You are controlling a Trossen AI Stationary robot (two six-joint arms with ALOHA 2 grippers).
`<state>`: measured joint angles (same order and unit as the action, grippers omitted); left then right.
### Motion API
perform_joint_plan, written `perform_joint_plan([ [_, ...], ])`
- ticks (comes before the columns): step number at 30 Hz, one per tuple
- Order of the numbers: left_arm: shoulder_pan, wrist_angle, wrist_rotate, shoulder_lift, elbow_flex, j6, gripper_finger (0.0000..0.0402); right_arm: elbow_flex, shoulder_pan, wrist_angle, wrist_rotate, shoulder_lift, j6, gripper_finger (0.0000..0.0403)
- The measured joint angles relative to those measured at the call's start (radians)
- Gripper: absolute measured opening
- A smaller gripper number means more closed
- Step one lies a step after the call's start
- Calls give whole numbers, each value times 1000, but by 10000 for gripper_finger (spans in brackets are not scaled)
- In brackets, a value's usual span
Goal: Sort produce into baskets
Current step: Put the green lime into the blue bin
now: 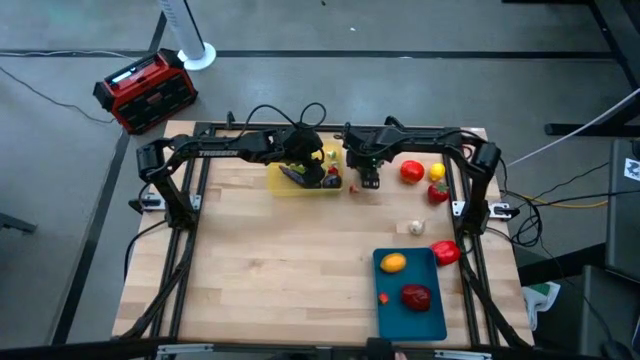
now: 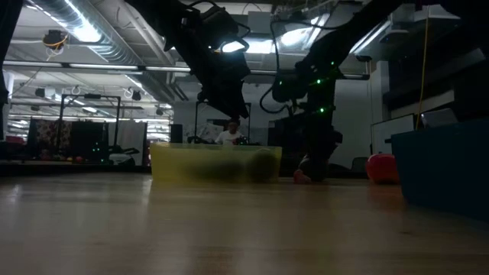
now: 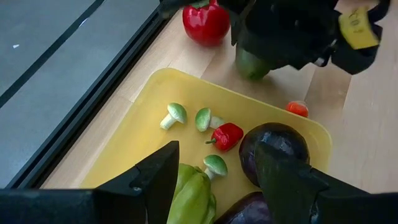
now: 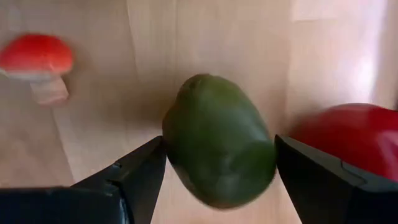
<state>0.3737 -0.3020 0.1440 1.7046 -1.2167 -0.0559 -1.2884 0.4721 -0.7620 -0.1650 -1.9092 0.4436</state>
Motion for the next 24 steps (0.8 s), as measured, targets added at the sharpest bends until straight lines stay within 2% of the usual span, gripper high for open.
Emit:
perform_joint_plan([
  [5, 0, 0, 0, 0, 0, 0, 205, 0, 0, -5, 28, -8, 10, 284],
  [14, 0, 0, 0, 0, 0, 0, 205, -4, -2, -65, 17, -4, -12, 194],
  [24, 0, 0, 0, 0, 0, 0, 205, -141, -2, -374, 41, -1, -137, 206],
])
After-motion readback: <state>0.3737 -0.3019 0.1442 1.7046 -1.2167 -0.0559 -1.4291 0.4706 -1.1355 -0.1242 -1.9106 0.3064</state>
